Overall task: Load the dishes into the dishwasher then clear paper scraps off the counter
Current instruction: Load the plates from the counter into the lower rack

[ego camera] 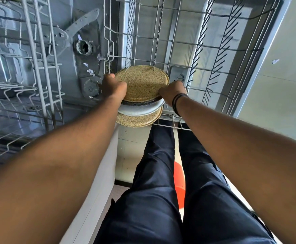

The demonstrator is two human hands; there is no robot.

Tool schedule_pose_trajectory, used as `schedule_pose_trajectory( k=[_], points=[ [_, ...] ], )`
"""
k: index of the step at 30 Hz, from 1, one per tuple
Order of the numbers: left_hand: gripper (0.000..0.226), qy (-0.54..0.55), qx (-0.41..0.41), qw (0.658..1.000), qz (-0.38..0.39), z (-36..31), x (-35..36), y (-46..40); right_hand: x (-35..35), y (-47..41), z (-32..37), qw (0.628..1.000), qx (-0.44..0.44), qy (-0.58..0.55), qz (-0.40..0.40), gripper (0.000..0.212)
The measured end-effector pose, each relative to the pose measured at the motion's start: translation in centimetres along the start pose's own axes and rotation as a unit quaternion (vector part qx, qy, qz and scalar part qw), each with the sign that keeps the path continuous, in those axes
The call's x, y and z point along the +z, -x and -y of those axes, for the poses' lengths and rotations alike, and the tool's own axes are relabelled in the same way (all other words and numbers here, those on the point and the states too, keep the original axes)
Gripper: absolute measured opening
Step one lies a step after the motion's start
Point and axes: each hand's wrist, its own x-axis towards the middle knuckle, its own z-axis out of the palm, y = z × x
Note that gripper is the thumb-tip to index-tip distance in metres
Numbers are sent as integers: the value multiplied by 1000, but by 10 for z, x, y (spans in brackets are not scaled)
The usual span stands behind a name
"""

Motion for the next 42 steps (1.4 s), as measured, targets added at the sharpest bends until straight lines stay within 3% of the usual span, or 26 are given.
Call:
schedule_pose_trajectory(
  k=[5, 9, 12, 16, 21, 23, 26, 29, 36, 42],
  points=[
    [45, -92, 84, 989, -85, -1, 2, 42, -11, 13, -2, 999, -27, 20, -1, 33],
    [45, -75, 135, 986, -67, -10, -7, 87, -32, 44, 0, 998, -44, 36, 13, 27],
    [47, -27, 131, 991, -30, -26, -30, 132, -56, 84, 6, 999, -44, 4, 10, 16],
    [45, 58, 136, 989, 20, -36, -71, 187, -89, 157, 22, 997, -77, 21, 14, 23],
    [44, 198, 128, 970, 59, -37, -127, 251, -119, 253, 45, 987, -152, 40, 28, 16],
    [30, 247, 121, 960, 56, -33, -147, 278, -127, 289, 51, 980, -190, 53, 34, 12],
    [19, 296, 132, 946, 17, -28, -174, 306, -134, 332, 58, 967, -240, 77, 27, 20],
    [23, 288, 145, 946, -12, -26, -212, 332, -134, 368, 72, 943, -302, 134, 35, 24],
    [17, 433, 147, 883, -108, 3, -291, 360, -97, 423, 122, 904, -398, 146, 51, 16],
    [12, 508, 115, 837, -164, 62, -332, 353, -25, 476, 141, 839, -509, 187, 37, 18]
  ],
)
